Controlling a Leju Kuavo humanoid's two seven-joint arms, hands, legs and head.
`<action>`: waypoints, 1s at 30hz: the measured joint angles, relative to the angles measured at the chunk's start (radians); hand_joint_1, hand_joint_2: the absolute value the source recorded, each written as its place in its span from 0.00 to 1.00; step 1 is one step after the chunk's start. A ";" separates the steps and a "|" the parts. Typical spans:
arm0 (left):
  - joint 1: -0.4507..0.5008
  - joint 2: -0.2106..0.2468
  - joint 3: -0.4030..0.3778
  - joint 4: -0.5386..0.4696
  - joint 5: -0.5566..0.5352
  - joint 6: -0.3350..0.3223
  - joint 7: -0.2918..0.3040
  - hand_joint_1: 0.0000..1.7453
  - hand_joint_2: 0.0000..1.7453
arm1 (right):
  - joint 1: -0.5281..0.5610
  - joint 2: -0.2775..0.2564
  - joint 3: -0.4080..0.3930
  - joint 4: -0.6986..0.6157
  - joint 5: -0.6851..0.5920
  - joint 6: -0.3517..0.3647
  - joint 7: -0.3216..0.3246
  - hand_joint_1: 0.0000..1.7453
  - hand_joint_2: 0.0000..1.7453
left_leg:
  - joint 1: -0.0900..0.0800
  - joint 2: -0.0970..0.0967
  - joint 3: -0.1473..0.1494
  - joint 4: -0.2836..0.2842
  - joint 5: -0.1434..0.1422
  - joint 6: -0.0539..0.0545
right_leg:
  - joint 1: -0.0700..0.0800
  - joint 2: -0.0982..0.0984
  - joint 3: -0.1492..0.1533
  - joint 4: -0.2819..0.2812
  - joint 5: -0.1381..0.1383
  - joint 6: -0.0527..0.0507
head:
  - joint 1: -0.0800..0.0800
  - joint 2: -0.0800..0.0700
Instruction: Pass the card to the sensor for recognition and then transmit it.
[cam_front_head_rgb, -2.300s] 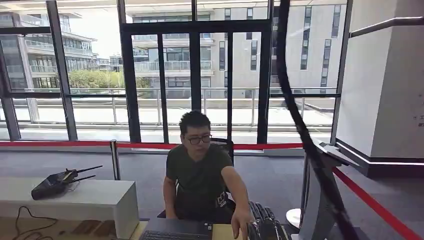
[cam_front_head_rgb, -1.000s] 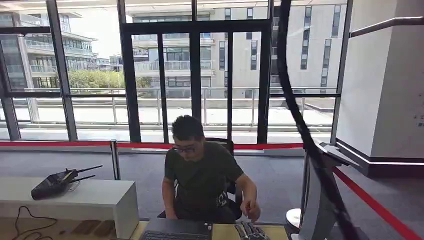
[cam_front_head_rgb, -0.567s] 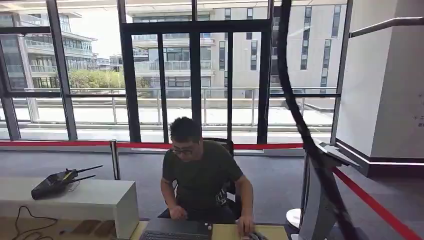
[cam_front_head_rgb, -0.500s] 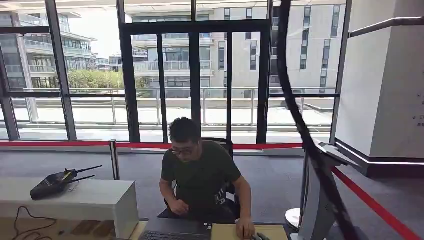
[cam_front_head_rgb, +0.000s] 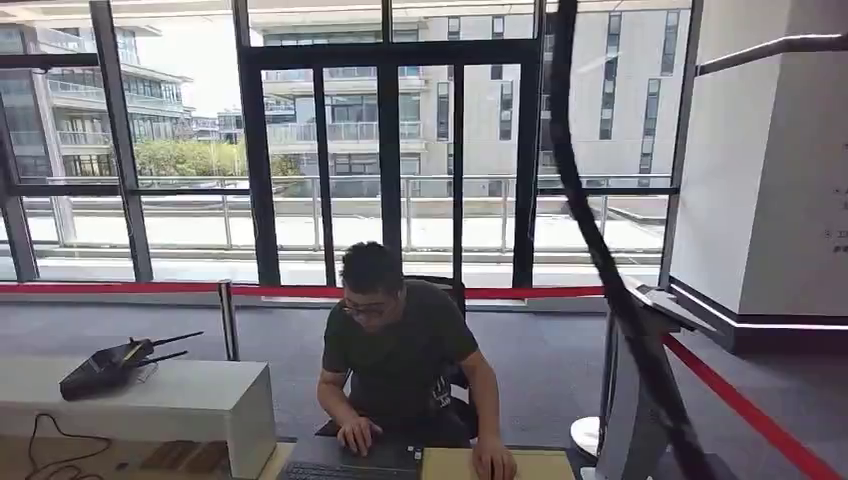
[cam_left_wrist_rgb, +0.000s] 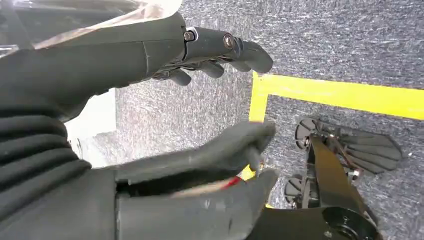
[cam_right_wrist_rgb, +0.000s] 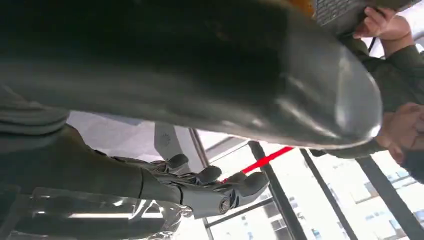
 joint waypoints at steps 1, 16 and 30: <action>0.000 0.000 0.003 0.000 0.000 0.001 0.000 0.00 1.00 | 0.008 -0.008 0.006 -0.021 0.002 0.000 0.001 0.00 0.00 | 0.000 0.000 0.000 0.000 0.000 0.000 | 0.000 0.000 0.000 0.000 0.000 0.000 | 0.000 0.000; -0.004 -0.001 0.014 0.000 0.002 0.006 -0.012 0.00 1.00 | 0.091 -0.040 0.074 -0.141 0.069 -0.089 0.005 0.00 1.00 | 0.000 0.000 0.000 0.000 0.001 0.000 | 0.000 0.000 0.001 0.000 0.000 0.000 | 0.000 0.000; -0.010 -0.011 0.019 -0.001 0.013 0.029 -0.012 0.00 1.00 | 0.093 0.153 0.192 0.103 0.336 -0.143 -0.002 0.00 1.00 | 0.002 -0.001 -0.001 -0.001 0.001 -0.001 | 0.002 -0.001 0.001 0.001 -0.001 -0.001 | 0.000 0.000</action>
